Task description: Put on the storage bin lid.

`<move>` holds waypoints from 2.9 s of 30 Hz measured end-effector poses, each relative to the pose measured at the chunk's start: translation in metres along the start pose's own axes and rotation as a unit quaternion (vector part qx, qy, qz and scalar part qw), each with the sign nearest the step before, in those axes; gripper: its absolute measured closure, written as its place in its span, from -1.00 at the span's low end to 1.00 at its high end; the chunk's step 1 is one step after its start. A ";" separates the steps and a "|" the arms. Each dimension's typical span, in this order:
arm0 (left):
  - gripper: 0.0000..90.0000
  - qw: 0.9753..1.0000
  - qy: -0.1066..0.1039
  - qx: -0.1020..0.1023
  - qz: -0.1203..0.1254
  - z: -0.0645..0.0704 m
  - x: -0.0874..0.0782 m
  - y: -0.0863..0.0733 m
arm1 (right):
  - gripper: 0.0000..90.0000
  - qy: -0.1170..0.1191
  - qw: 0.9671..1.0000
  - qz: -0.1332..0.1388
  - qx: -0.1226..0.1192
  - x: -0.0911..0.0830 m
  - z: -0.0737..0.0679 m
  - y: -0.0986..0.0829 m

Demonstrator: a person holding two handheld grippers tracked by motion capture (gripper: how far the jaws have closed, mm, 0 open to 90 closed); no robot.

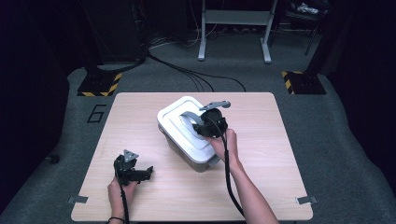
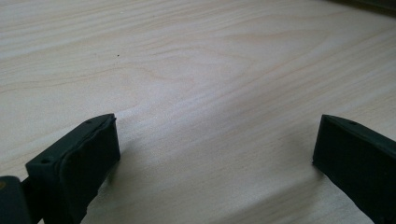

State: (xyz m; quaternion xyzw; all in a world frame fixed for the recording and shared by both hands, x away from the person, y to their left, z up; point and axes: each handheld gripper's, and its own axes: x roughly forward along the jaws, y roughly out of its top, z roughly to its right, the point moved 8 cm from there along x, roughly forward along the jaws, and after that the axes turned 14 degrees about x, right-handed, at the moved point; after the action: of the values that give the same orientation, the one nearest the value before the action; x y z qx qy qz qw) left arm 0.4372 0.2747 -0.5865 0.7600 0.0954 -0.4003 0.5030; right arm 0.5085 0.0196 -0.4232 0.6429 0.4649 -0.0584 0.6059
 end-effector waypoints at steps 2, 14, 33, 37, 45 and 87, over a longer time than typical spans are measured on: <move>-0.99 1.000 0.000 0.000 0.000 0.000 0.000 0.000 | 0.48 0.000 1.000 0.000 0.001 0.002 0.001 -0.003; -0.99 1.000 0.000 0.000 0.000 0.000 0.000 0.000 | 0.47 -0.011 1.000 0.008 -0.009 0.002 0.002 -0.005; -0.99 1.000 0.002 0.000 0.002 0.000 0.000 0.000 | 0.10 -0.008 1.000 0.012 0.000 -0.001 0.003 -0.002; -0.99 1.000 0.002 0.000 0.002 0.000 0.000 0.000 | -0.22 -0.007 1.000 0.012 0.010 -0.004 0.006 -0.002; -0.99 1.000 0.004 0.001 0.004 -0.001 0.001 0.001 | -0.67 -0.001 1.000 0.009 0.009 -0.015 0.012 -0.003; -0.99 1.000 -0.001 0.003 -0.001 0.000 0.000 0.000 | -1.00 -0.087 0.994 0.013 0.060 -0.090 0.126 -0.073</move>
State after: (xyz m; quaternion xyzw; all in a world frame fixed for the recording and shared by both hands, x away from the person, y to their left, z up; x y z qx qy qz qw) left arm 0.4374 0.2749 -0.5863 0.7611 0.0942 -0.4020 0.5003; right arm 0.4702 -0.1448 -0.4513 0.6765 0.3980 -0.1341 0.6050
